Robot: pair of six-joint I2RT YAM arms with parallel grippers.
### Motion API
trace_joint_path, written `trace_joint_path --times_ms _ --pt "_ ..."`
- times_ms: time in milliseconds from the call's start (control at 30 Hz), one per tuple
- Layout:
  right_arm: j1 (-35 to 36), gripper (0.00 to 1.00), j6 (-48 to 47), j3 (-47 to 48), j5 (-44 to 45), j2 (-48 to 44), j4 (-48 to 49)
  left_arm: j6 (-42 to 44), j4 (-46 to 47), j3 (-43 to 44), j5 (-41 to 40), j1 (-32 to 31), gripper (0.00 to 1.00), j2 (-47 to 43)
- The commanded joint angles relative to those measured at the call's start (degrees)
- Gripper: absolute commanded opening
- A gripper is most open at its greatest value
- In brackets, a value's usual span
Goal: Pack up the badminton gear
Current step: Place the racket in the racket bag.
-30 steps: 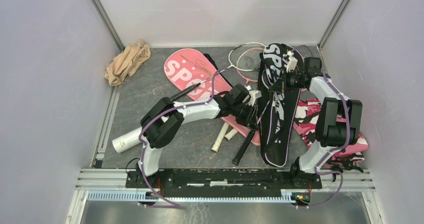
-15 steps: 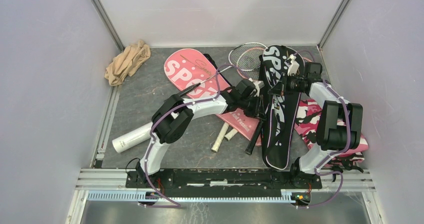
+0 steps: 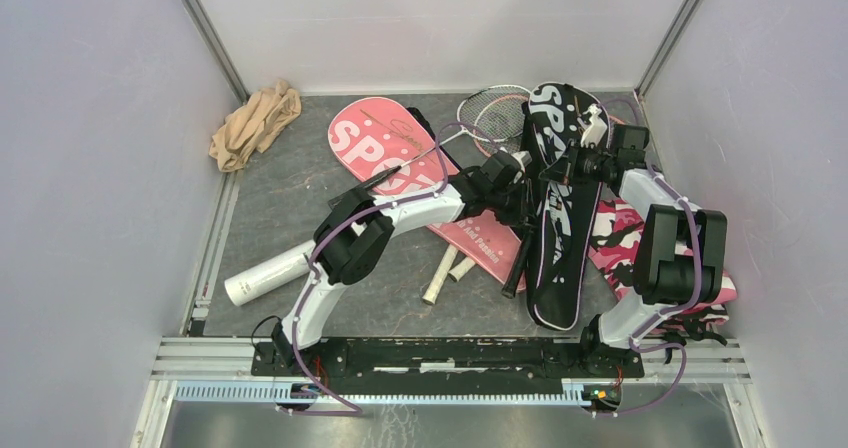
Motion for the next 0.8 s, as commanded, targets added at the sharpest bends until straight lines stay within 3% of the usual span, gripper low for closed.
trace_joint_path --times_ms 0,100,300,767 --pt "0.38 0.00 2.46 -1.76 -2.52 -3.00 1.75 -1.92 4.67 4.41 -3.95 0.96 0.02 0.81" --pt "0.37 0.00 3.17 -2.82 -2.47 -3.50 2.87 -2.55 7.61 4.29 -3.27 0.89 0.02 1.81" --pt "0.49 0.00 3.18 -2.69 -2.74 -3.76 2.65 -4.61 16.43 3.95 5.41 0.89 0.04 4.63" --pt "0.46 0.00 2.72 -2.12 -2.74 -3.47 2.35 -10.50 32.39 1.30 19.09 0.99 0.37 7.29"
